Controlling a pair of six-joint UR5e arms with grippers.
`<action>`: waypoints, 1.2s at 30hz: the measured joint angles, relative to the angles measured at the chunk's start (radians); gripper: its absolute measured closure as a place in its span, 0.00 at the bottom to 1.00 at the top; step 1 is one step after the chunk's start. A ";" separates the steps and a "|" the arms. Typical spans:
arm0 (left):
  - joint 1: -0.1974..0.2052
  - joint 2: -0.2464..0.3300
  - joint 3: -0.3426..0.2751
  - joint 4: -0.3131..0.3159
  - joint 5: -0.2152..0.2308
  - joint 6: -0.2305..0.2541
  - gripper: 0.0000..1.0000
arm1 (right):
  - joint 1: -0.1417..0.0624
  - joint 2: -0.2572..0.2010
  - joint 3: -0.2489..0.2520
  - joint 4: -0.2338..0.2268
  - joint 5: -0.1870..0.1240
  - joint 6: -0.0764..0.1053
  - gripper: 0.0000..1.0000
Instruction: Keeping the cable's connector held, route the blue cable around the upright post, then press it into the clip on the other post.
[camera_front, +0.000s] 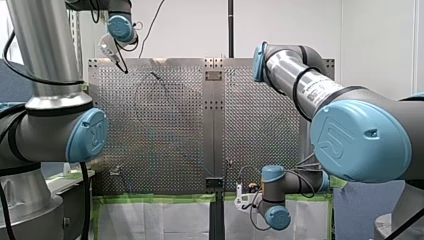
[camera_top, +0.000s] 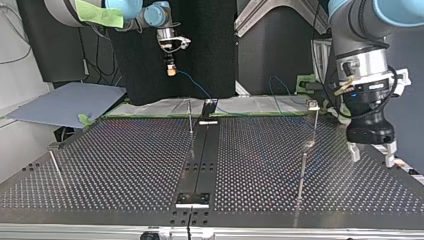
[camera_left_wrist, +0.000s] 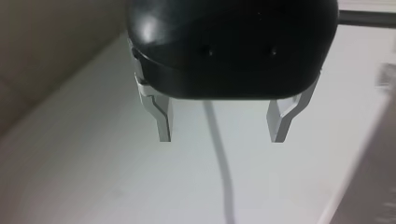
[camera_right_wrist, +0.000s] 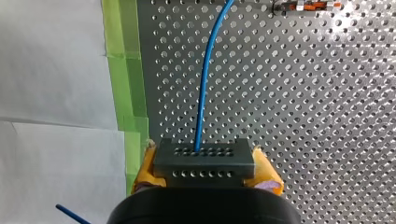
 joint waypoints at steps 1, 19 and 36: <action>-0.003 -0.010 0.001 -0.010 0.006 0.010 0.00 | -0.001 0.000 0.000 0.000 0.000 0.000 1.00; -0.078 -0.102 0.002 -0.195 -0.056 0.195 0.00 | -0.010 0.000 -0.023 0.057 0.002 -0.003 1.00; -0.131 -0.168 0.016 -0.358 -0.063 0.362 0.00 | -0.013 0.000 -0.030 0.072 0.000 -0.003 1.00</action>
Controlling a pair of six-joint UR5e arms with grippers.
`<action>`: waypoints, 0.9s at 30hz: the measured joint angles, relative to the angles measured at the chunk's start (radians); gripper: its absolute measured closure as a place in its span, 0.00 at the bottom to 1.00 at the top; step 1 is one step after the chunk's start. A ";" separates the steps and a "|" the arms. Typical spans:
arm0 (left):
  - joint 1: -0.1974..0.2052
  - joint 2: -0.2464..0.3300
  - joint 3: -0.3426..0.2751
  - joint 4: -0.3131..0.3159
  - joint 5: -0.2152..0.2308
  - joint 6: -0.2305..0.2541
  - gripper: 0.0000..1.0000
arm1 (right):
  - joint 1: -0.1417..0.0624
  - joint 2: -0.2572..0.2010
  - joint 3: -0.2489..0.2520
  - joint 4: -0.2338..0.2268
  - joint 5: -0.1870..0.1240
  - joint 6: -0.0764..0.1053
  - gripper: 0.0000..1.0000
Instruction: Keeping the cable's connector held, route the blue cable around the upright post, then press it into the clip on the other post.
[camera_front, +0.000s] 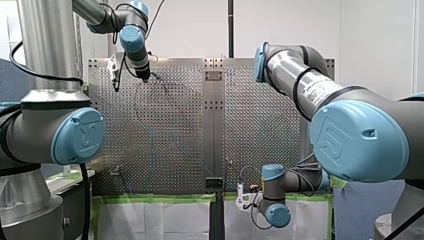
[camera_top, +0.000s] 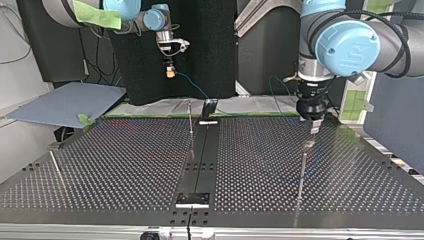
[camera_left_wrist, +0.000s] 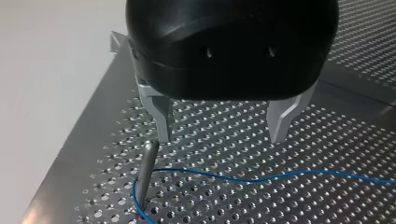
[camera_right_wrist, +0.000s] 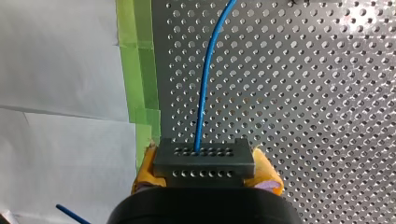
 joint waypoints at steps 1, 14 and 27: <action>0.000 0.000 0.002 -0.004 0.000 0.009 0.00 | 0.000 0.000 -0.001 0.001 0.000 0.000 1.00; 0.016 0.001 0.045 0.023 0.004 0.149 0.00 | -0.003 0.000 -0.026 0.048 -0.003 0.002 1.00; 0.023 -0.002 0.050 0.042 0.004 0.279 0.00 | -0.024 -0.006 -0.057 0.062 -0.008 -0.001 1.00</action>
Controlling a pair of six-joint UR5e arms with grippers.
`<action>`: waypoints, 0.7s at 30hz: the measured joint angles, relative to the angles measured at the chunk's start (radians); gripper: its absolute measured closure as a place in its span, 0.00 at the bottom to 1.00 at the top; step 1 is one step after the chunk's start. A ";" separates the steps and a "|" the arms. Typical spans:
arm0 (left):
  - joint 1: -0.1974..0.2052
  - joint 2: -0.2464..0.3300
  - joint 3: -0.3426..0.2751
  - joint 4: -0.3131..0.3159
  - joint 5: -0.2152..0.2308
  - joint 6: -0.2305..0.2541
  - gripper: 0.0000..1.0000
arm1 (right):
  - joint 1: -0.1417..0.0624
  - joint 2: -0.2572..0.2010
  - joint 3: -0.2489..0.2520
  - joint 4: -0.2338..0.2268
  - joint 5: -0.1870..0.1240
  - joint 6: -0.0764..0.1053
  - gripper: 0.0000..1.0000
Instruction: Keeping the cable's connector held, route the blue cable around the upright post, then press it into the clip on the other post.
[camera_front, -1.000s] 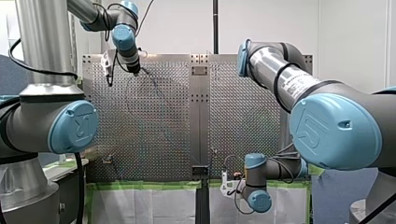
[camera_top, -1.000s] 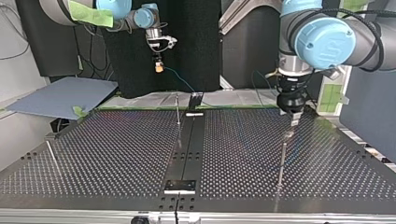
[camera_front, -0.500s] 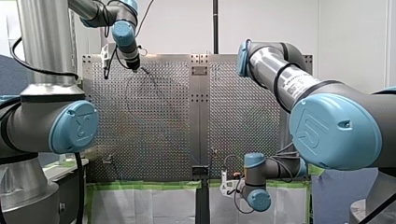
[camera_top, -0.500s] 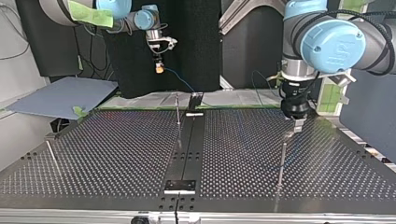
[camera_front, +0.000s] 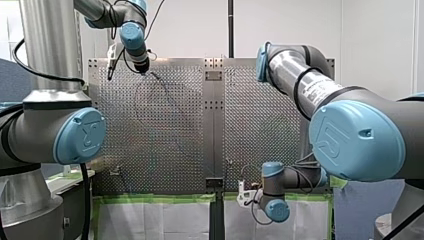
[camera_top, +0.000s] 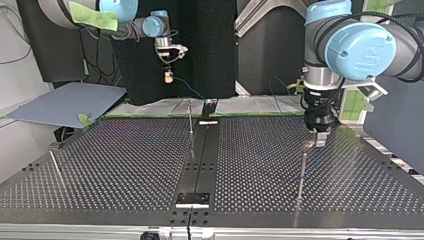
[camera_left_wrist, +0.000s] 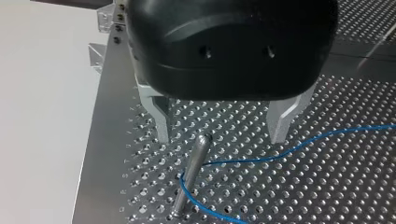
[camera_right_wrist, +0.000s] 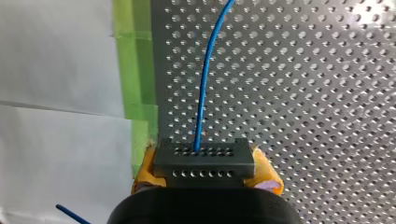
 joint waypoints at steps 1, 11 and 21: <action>0.000 0.000 0.000 0.000 0.000 0.009 0.00 | -0.002 -0.003 -0.001 -0.003 -0.003 0.000 1.00; -0.003 0.000 0.000 0.003 0.001 0.073 0.00 | -0.015 -0.036 -0.002 0.005 -0.022 0.011 1.00; 0.001 0.000 0.000 0.009 0.016 0.056 0.00 | -0.016 -0.036 -0.002 0.009 -0.025 0.013 1.00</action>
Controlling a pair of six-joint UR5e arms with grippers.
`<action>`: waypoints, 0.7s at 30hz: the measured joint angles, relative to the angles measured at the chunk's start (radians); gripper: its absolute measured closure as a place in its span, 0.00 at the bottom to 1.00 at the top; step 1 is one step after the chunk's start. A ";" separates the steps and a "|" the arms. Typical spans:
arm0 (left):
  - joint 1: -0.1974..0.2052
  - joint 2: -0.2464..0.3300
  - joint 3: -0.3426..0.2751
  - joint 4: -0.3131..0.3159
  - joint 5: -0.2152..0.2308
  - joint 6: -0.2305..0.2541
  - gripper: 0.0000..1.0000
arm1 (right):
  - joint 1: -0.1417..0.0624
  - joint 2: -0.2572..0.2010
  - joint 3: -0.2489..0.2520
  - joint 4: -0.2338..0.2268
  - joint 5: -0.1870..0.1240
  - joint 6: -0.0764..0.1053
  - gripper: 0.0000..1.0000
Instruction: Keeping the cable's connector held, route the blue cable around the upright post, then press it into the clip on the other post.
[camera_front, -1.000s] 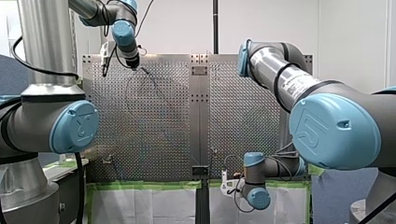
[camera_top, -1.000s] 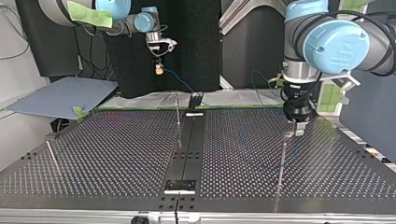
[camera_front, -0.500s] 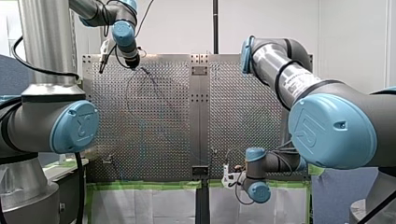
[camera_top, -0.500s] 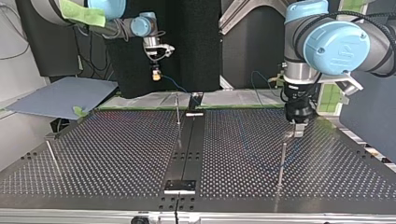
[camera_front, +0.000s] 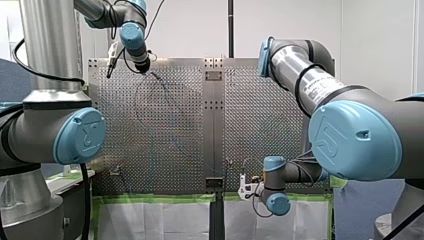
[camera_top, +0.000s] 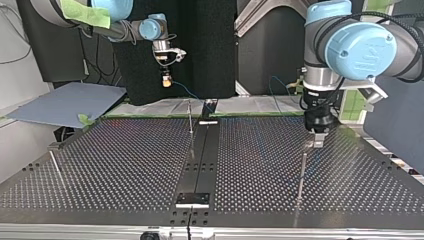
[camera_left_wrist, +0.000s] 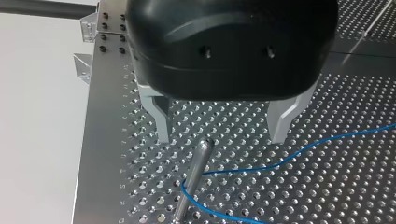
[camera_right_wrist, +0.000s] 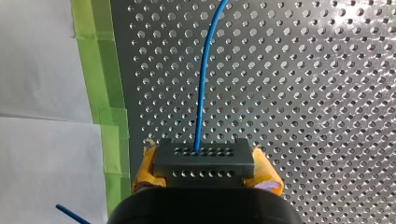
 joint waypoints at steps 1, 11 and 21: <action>0.001 0.000 0.000 0.001 0.000 -0.005 0.00 | 0.000 0.000 0.000 0.000 0.000 0.000 1.00; 0.002 0.010 0.000 0.018 -0.003 -0.072 0.00 | 0.000 0.001 0.000 0.001 -0.001 -0.003 1.00; -0.001 0.010 0.000 0.020 -0.003 -0.066 0.00 | 0.000 0.001 0.000 0.002 -0.002 -0.003 1.00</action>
